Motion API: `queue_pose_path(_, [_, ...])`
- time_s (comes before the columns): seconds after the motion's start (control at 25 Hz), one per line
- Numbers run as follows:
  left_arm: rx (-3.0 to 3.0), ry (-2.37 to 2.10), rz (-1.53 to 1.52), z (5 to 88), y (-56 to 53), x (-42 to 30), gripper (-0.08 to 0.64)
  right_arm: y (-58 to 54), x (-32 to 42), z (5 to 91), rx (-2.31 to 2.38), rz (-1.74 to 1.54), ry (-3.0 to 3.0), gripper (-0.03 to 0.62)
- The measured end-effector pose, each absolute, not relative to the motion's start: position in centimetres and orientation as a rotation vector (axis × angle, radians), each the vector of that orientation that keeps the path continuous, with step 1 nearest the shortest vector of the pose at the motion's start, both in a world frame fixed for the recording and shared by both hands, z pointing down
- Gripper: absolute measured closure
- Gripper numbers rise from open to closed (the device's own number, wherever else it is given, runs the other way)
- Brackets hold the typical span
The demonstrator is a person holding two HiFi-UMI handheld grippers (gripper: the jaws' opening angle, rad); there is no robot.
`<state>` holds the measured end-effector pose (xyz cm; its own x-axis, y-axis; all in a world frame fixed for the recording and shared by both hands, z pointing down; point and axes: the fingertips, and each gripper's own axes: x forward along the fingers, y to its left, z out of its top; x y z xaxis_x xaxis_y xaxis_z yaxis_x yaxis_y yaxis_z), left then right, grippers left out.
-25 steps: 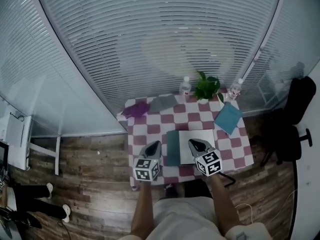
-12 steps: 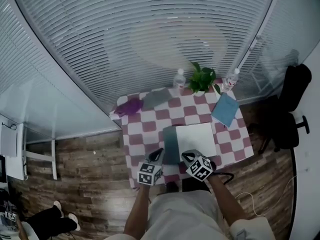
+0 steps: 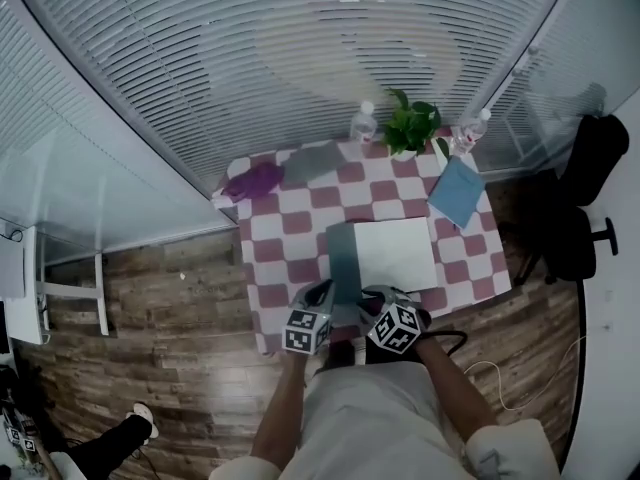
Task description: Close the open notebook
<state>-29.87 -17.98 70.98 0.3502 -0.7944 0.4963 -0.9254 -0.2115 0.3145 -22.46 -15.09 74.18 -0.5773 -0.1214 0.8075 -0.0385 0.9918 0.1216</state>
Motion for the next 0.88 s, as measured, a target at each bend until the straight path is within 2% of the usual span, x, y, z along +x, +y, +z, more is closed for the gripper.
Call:
queue_pose_path(0.2, [2.038, -1.462, 0.326, 72.6, -18.0, -28.7, 0.551, -14.4, -23.3, 75.8, 0.070, -0.330, -2.127, 0.393])
queue_pose_path(0.44, [2.032, -1.417, 0.305, 73.1, -18.0, -27.2, 0.550, -14.4, -23.3, 78.0, -0.013, -0.611, -1.977, 0.393])
queue_pose_path(0.88, [2.000, -1.475, 0.285, 72.1, -17.1, -29.5, 0.548, -14.5, -23.3, 75.7, 0.059, -0.618, -2.078, 0.480])
